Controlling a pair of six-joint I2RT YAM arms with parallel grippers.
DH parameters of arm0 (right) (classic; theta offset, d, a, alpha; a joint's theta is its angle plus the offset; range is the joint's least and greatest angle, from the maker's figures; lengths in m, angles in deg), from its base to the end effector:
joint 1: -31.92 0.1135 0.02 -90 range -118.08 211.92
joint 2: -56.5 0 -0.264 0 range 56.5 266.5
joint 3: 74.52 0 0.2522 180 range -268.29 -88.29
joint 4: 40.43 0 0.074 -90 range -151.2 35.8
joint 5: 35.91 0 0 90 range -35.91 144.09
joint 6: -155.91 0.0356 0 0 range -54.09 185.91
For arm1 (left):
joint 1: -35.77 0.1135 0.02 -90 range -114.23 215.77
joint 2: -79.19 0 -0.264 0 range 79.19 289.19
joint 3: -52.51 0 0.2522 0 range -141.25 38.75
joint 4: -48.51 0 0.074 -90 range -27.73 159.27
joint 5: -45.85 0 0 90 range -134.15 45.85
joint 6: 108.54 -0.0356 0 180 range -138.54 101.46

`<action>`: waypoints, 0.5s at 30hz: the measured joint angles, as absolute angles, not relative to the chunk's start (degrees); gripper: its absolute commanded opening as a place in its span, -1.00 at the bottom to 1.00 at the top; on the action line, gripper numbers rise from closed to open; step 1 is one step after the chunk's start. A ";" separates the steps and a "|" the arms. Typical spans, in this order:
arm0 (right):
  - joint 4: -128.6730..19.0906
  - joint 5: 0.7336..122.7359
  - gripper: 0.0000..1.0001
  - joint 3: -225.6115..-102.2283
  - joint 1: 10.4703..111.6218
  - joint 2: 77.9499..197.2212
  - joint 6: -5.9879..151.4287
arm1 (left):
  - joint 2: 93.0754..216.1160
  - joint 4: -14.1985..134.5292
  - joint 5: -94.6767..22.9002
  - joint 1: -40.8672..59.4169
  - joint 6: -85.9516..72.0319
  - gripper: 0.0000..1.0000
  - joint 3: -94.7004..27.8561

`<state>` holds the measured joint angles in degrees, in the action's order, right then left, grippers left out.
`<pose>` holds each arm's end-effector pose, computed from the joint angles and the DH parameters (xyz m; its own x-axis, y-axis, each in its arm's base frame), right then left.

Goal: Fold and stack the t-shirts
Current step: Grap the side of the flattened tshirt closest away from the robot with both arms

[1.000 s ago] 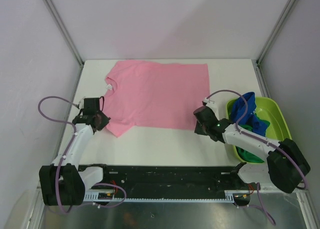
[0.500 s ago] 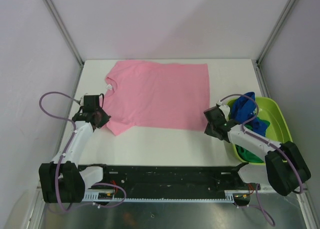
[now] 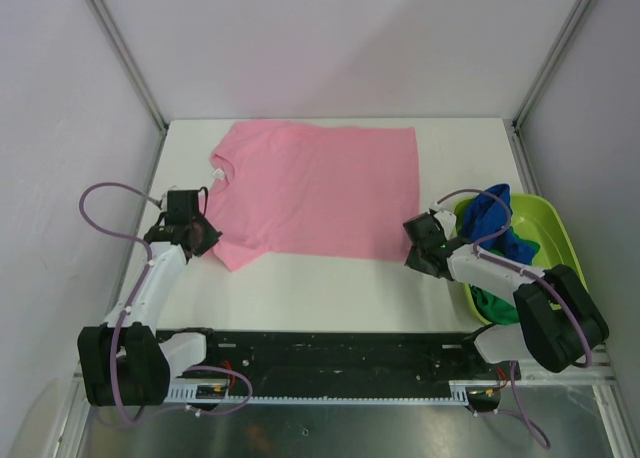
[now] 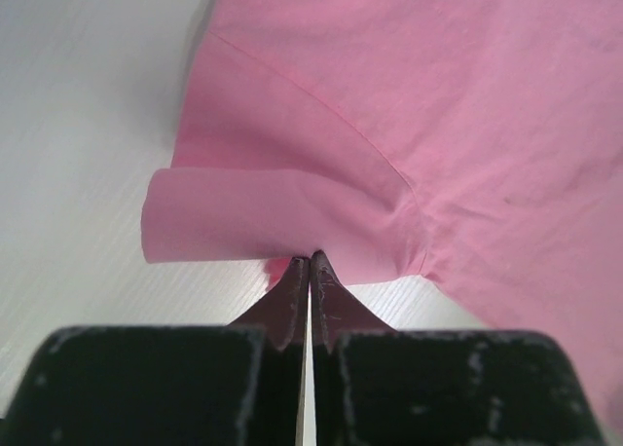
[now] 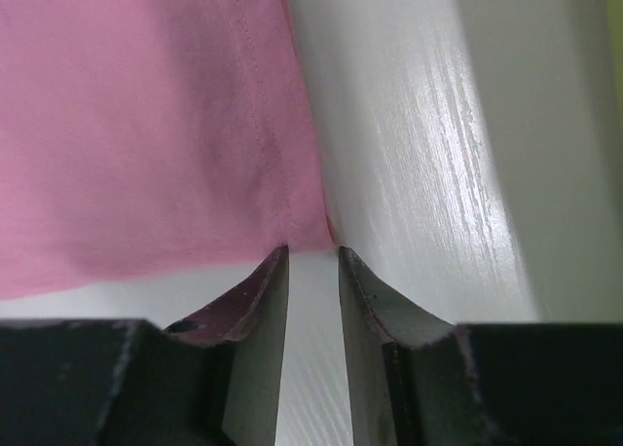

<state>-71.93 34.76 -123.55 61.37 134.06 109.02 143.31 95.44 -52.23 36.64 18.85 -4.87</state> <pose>0.2134 0.1070 0.1576 -0.7694 0.3062 -0.5607 0.2819 0.9503 0.1321 0.2198 0.0083 0.2334 -0.5803 -0.6101 -0.5395 -0.5672 0.7781 -0.2698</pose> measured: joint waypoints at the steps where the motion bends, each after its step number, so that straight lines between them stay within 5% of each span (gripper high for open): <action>1: -72.09 34.67 -0.33 -123.53 61.39 133.85 109.08 | 143.29 95.42 -52.12 36.64 18.85 -1.00 -4.89; 15: -71.36 33.71 -0.32 -123.53 60.56 133.47 109.39 | 142.89 95.42 -51.42 36.64 18.61 -1.00 -4.87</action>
<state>-71.36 33.71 -123.53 60.56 133.47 109.39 142.89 95.42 -51.42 36.64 18.61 -4.87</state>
